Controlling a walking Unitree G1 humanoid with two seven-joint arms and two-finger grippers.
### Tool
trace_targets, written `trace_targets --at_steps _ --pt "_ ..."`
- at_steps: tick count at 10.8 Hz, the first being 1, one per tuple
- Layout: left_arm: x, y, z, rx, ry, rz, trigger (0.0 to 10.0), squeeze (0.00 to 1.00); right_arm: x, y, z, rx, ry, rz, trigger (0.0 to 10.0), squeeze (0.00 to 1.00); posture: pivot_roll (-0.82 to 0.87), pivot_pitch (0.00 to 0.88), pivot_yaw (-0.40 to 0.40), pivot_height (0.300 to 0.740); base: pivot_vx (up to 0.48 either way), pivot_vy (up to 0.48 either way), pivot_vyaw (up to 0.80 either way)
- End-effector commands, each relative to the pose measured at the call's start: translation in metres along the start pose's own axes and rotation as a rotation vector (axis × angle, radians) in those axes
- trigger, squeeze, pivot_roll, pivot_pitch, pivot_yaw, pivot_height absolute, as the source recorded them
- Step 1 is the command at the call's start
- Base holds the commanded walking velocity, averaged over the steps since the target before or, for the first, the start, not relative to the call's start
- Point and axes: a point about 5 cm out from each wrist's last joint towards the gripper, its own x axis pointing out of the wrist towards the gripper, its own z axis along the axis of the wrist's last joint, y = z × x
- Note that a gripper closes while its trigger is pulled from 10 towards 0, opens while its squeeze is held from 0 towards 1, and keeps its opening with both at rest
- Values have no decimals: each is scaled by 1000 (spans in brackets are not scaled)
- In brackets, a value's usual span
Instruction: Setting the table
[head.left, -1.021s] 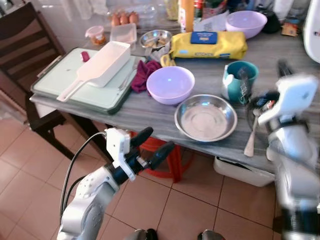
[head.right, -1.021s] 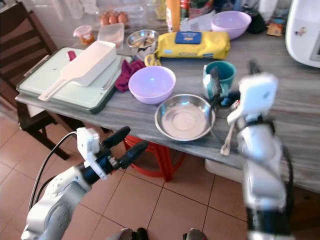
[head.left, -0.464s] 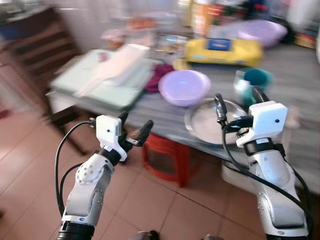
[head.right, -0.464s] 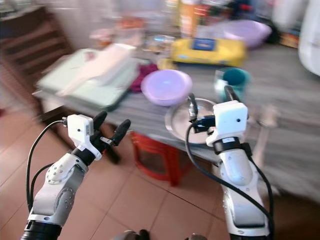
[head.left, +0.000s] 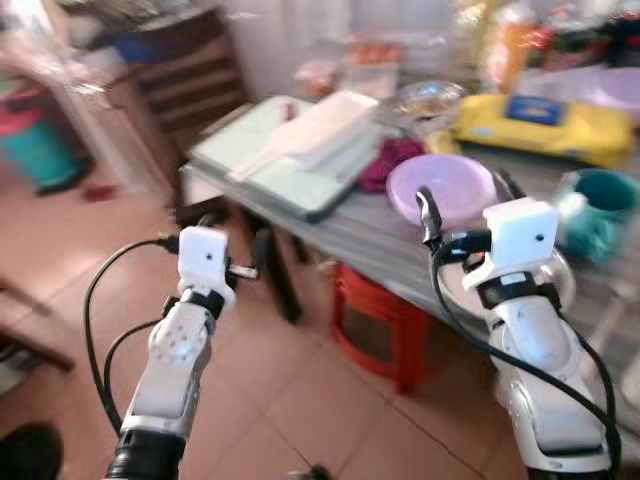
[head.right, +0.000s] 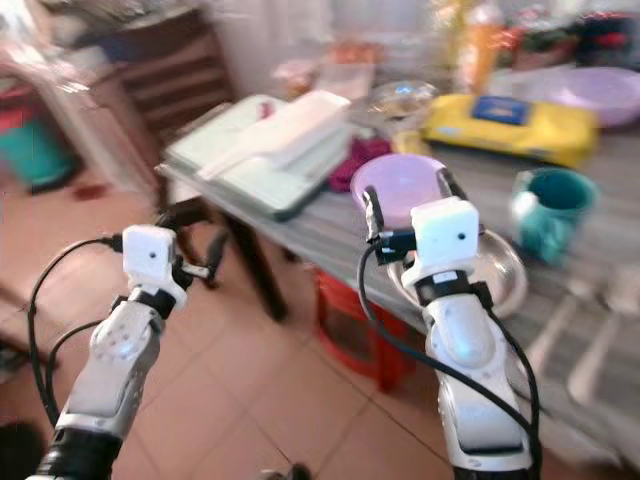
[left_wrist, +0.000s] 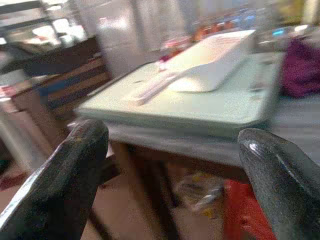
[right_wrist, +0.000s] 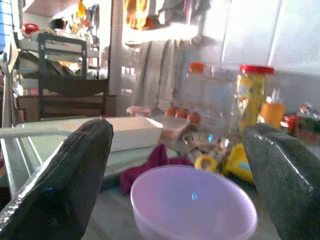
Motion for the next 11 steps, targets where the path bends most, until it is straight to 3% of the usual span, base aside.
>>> trace_targets --at_steps 1,4,6,7,9,11 --pt "-3 15 -6 43 30 58 10000 0 2 11 5 20 -20 34 10000 1000 -126 49 148 740 0 0 800" --pt "-15 26 -34 124 124 147 10000 0 4 26 -7 58 22 92 10000 996 -107 44 132 740 0 0 800" --pt "-22 42 -51 186 183 279 10000 0 3 34 -19 84 66 138 10000 980 -105 28 98 740 0 0 800" --pt "-25 42 -60 157 223 314 10000 0 2 37 -28 93 97 171 10000 957 -97 25 80 740 0 0 800" --pt "-40 41 -83 180 308 343 10000 0 3 41 -46 120 152 206 10000 949 -80 23 47 740 0 0 800" --pt "-53 34 -103 150 393 323 10000 0 3 48 -64 142 207 240 10000 945 -61 25 23 740 0 0 800"
